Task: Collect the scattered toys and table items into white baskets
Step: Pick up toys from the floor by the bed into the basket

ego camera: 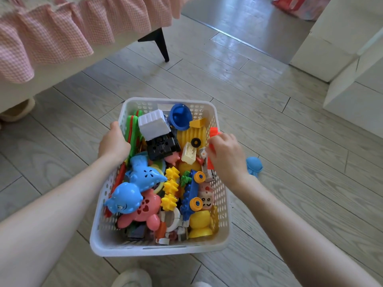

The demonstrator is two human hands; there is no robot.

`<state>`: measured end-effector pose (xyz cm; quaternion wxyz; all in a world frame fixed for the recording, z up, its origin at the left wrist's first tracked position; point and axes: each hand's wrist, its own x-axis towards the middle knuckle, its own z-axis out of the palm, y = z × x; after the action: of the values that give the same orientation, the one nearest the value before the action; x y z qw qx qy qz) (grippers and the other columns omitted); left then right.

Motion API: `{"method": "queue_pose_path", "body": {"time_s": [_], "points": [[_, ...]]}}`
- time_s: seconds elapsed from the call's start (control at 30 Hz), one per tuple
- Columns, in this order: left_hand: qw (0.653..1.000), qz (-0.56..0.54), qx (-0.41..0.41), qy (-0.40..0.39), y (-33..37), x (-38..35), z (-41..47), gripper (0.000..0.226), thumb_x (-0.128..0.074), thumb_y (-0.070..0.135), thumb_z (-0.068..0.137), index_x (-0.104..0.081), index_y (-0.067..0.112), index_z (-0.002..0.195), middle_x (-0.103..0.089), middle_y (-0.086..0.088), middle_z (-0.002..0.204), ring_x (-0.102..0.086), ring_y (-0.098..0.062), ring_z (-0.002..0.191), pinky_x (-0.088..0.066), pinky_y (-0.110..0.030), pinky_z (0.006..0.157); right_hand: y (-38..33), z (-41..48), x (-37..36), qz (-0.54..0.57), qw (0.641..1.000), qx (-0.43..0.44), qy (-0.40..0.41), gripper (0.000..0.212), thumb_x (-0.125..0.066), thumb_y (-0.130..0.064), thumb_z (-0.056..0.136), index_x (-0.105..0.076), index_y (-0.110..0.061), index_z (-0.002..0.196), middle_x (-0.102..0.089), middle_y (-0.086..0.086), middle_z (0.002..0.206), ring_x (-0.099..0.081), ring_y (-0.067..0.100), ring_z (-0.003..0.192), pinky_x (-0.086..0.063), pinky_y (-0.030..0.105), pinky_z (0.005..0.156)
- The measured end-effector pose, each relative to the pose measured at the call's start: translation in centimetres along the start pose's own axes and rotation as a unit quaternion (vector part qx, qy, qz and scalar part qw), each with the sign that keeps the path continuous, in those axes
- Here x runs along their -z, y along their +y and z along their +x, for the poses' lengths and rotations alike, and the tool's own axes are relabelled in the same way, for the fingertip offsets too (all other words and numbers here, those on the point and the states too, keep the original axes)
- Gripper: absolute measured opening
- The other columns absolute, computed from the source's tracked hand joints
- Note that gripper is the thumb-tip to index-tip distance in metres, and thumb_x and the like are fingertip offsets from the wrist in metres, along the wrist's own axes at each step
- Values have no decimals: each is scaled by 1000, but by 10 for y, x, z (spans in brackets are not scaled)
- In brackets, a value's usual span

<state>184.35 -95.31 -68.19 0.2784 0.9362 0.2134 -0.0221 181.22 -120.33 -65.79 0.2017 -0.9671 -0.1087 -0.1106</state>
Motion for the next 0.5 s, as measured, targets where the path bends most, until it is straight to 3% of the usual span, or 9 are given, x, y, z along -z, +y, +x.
{"method": "queue_pose_path", "body": {"time_s": [0.1, 0.33, 0.43, 0.5], "points": [[1000, -1, 1, 0, -1, 0, 1, 42, -50, -1, 85, -36, 9, 123, -55, -17, 98, -51, -28, 81, -47, -41, 65, 0, 0, -15, -121, 987, 71, -83, 14, -47, -12, 94, -60, -8, 97, -60, 6, 103, -49, 22, 97, -43, 29, 74], [1000, 13, -5, 12, -3, -1, 3, 41, -48, -5, 83, -37, 5, 121, -49, -14, 85, -46, -27, 74, -35, -37, 59, 0, 5, -19, -153, 974, 98, -134, 17, -47, -10, 91, -63, -13, 97, -64, 1, 106, -53, 20, 97, -38, 26, 77], [1000, 14, -4, 14, -3, -1, 3, 41, -48, -5, 82, -37, 5, 120, -49, -14, 86, -46, -29, 76, -37, -38, 61, 2, 4, -15, -4, 993, 70, -93, 20, -47, -12, 94, -66, -8, 97, -68, 6, 107, -60, 23, 100, -46, 31, 85], [1000, 16, -5, 14, -3, -1, 4, 41, -48, -6, 82, -37, 5, 120, -50, -16, 87, -46, -30, 77, -37, -39, 62, 10, 4, -9, 156, 988, -11, 15, 19, -50, -9, 94, -67, 0, 94, -70, 13, 96, -64, 26, 90, -50, 32, 80]]}}
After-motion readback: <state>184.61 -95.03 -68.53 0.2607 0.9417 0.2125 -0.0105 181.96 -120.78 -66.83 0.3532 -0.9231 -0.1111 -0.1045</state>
